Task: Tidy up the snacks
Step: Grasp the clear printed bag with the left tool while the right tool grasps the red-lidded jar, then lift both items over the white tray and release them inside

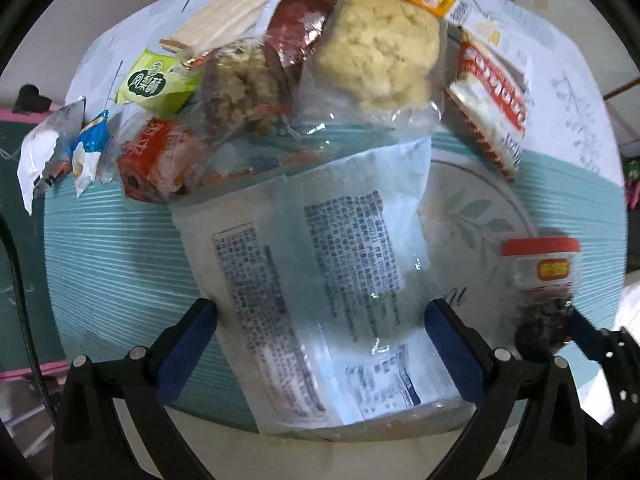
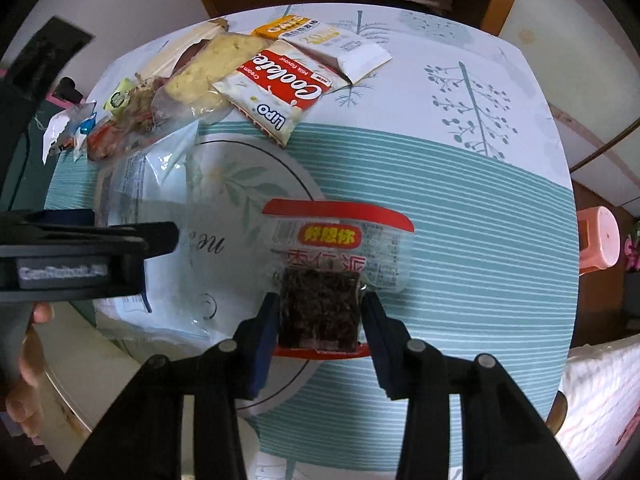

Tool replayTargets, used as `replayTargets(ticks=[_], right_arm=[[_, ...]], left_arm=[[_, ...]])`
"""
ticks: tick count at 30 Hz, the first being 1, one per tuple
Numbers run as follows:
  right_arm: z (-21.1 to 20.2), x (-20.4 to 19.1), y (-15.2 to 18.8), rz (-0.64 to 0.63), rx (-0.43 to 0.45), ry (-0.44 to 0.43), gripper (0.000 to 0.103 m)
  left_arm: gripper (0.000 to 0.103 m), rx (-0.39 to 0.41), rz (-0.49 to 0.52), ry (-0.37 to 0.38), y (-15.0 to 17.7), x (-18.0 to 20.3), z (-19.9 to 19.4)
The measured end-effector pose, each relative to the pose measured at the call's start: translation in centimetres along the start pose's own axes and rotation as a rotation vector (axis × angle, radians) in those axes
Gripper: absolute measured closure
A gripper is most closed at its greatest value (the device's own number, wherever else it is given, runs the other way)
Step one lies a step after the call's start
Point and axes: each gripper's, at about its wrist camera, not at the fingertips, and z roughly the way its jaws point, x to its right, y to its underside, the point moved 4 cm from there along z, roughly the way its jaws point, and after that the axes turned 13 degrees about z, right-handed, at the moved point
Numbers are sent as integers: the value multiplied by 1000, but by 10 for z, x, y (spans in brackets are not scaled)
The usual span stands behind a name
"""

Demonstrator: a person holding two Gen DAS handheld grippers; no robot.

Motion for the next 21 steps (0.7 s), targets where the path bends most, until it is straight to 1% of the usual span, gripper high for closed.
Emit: replayTargets(ticks=[3, 6, 7, 9, 11, 12, 13, 14, 15, 16, 18, 21], right_arm=[[0, -4, 2, -3, 3, 8, 61], [4, -4, -5, 9, 2, 5, 61], [4, -4, -5, 14, 2, 4, 61], [4, -4, -6, 25, 0, 0, 61], [4, -4, -7, 35, -4, -4, 61], [4, -3, -7, 40, -5, -7, 61], [4, -1, -7, 47, -6, -10, 61], [3, -1, -7, 54, -8, -15, 61], [3, 1, -6, 64, -10, -26, 62], [1, 2, -4, 69, -12, -32, 62], [1, 5, -3, 79, -14, -35, 62], [-4, 6, -2, 91, -3, -44, 62]], left_arm=[[0, -7, 5, -20, -2, 7, 1], [0, 6, 5, -9, -2, 12, 3], [5, 18, 4, 1, 0, 9, 3], [12, 73, -2, 31, 7, 1, -1], [15, 108, 3, 60, 14, -6, -5], [19, 126, -2, 81, 16, -7, -8], [32, 139, -7, 96, 18, -10, -11], [38, 163, -15, 127, 19, -12, -18], [45, 169, -12, 170, 21, -13, -24], [46, 173, -10, 178, 22, -15, -27], [56, 197, 22, 154, 26, -13, -34], [59, 209, 31, 166, 32, -17, -38]])
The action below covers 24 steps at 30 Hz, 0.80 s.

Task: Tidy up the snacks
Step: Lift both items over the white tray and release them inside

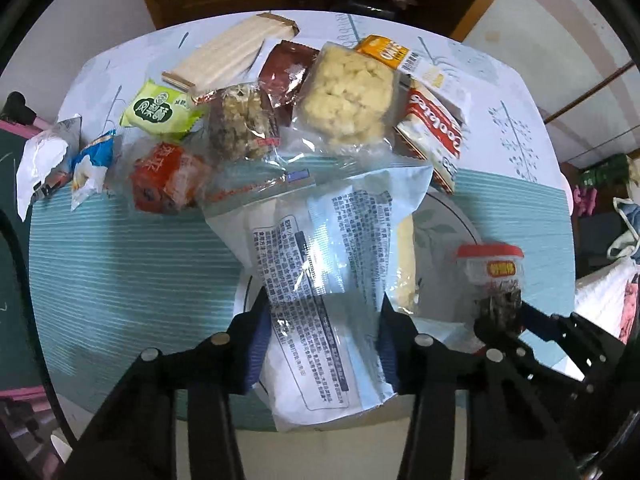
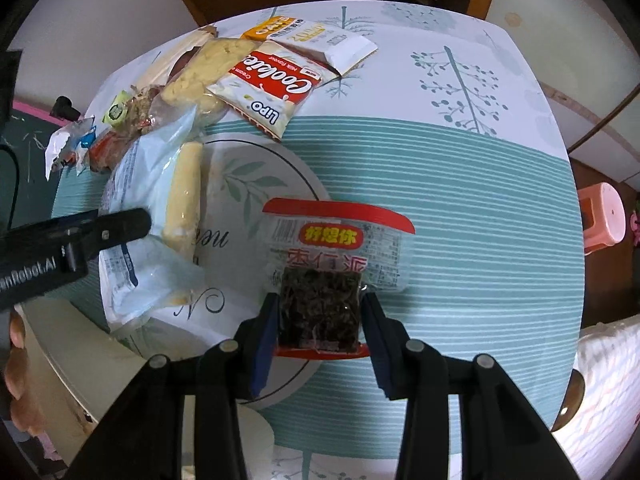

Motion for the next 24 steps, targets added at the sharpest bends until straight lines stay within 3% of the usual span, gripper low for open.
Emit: replayTargets(ticks=[8, 14, 19, 24], right_arm=[[-54, -1, 0, 1, 130, -12, 62], [-128, -12, 11, -4, 285, -45, 62], [-190, -38, 45, -30, 389, -124, 62], [-236, -59, 100, -88, 459, -225, 62]], left_arm=[[60, 146, 6, 37, 10, 1, -60], [60, 344, 75, 42, 34, 9, -156], [60, 488, 135, 33, 86, 7, -230], [60, 638, 180, -55, 159, -4, -288]])
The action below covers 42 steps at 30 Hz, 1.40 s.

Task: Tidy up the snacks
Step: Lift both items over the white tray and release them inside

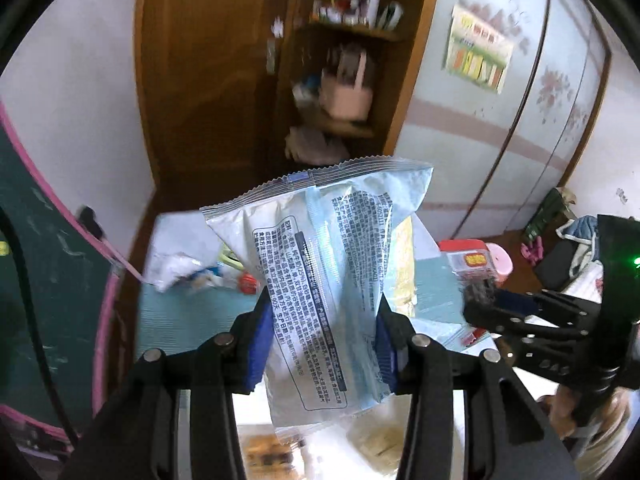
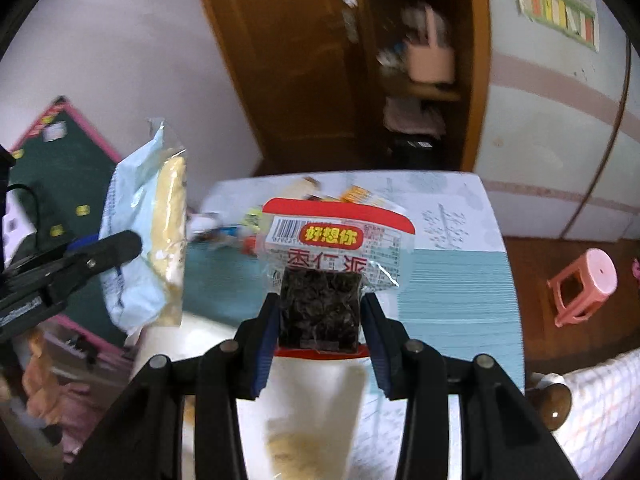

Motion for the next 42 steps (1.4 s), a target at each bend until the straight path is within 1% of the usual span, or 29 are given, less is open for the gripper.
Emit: replayTargets(ticks=[2, 3, 5, 6, 8, 10, 13, 16, 19, 21, 23, 25, 27, 29, 32, 33, 35, 36, 37, 38, 39, 42], right_arm=[[-13, -11, 14, -11, 11, -30, 62], [-17, -15, 20, -15, 12, -40, 62], [-25, -25, 34, -35, 15, -54, 62], [-25, -27, 38, -43, 15, -55, 62], [-27, -35, 50, -65, 21, -51, 62], [-27, -38, 59, -79, 32, -37, 62], [-25, -41, 73, -88, 31, -21, 62], [-17, -37, 92, -76, 5, 2, 62], [2, -27, 110, -56, -49, 41, 62], [16, -18, 122, -26, -105, 64, 62], [29, -10, 132, 14, -162, 77, 62], [36, -3, 137, 48, -200, 81, 62], [38, 1, 138, 66, -207, 88, 61], [38, 1, 137, 76, -199, 102, 61], [39, 2, 138, 86, -197, 96, 61], [40, 1, 140, 85, -203, 95, 61], [42, 0, 142, 80, -216, 96, 60], [44, -1, 141, 78, -220, 95, 60], [45, -2, 142, 73, -224, 97, 60], [46, -3, 142, 68, -227, 104, 56], [47, -3, 142, 63, -229, 108, 51], [46, -6, 144, 50, -228, 111, 47]], left_arm=[[59, 26, -2, -16, 18, -3, -29], [59, 25, -5, -19, 26, -3, -36], [59, 17, -9, -33, 41, -1, -43], [59, 11, -7, -52, 54, 0, -48], [59, 5, 5, -71, 72, 7, -56], [59, -6, 9, -75, 90, 11, -57], [59, -26, 21, -71, 110, 18, -48], [59, -45, 37, -68, 125, 25, -38], [58, -91, 52, -69, 138, 32, -22], [58, -119, 73, -77, 146, 38, -12], [58, -147, 102, -91, 155, 44, -4], [58, -178, 122, -92, 165, 50, 4], [58, -209, 115, -73, 172, 53, 11], [58, -222, 104, -66, 175, 52, 15], [55, -233, 91, -76, 174, 47, 17], [53, -237, 84, -81, 175, 46, 18], [46, -243, 77, -85, 174, 44, 19], [31, -244, 73, -84, 174, 43, 19], [14, -243, 70, -88, 174, 43, 19], [10, -238, 68, -96, 174, 43, 18], [9, -228, 69, -109, 173, 43, 17], [9, -228, 88, -134, 171, 43, 17]])
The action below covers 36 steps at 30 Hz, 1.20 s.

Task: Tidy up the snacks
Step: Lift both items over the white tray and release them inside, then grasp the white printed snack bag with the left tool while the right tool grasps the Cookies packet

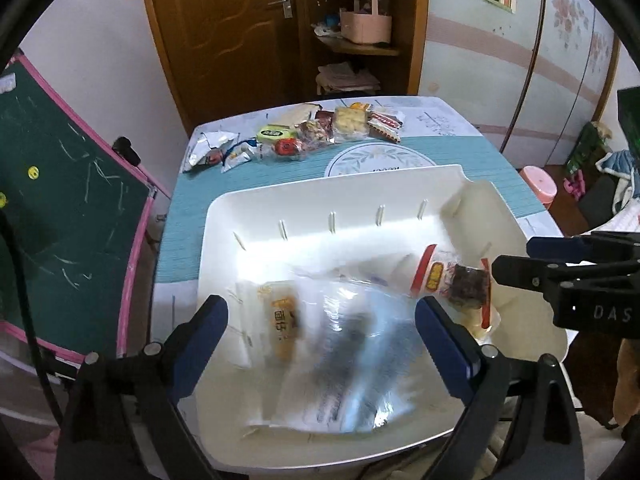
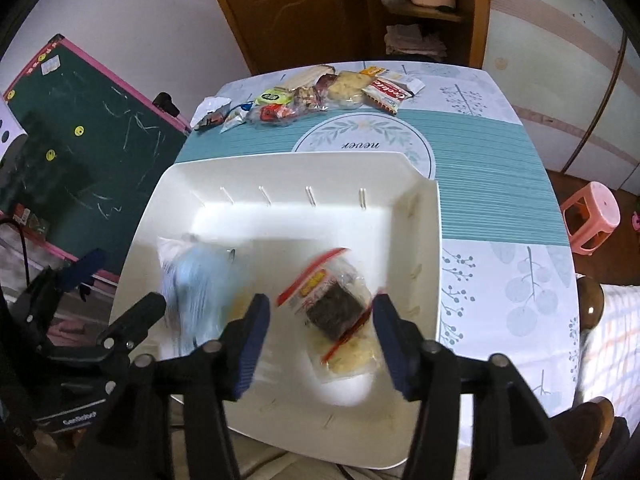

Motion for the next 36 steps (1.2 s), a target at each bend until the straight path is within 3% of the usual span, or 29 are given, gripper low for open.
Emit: replayTargets(ticks=[22, 26, 29, 36], right_arm=[[-1, 2, 2, 4, 5, 16, 45], [-3, 2, 0, 17, 7, -12, 45], [-4, 4, -3, 20, 8, 13, 45], [-7, 4, -12, 25, 10, 23, 45]], left_arm=[[8, -1, -15, 13, 3, 0, 0], [5, 2, -42, 57, 5, -2, 0], [5, 14, -51, 110, 6, -3, 0], [5, 22, -87, 37, -6, -22, 1]])
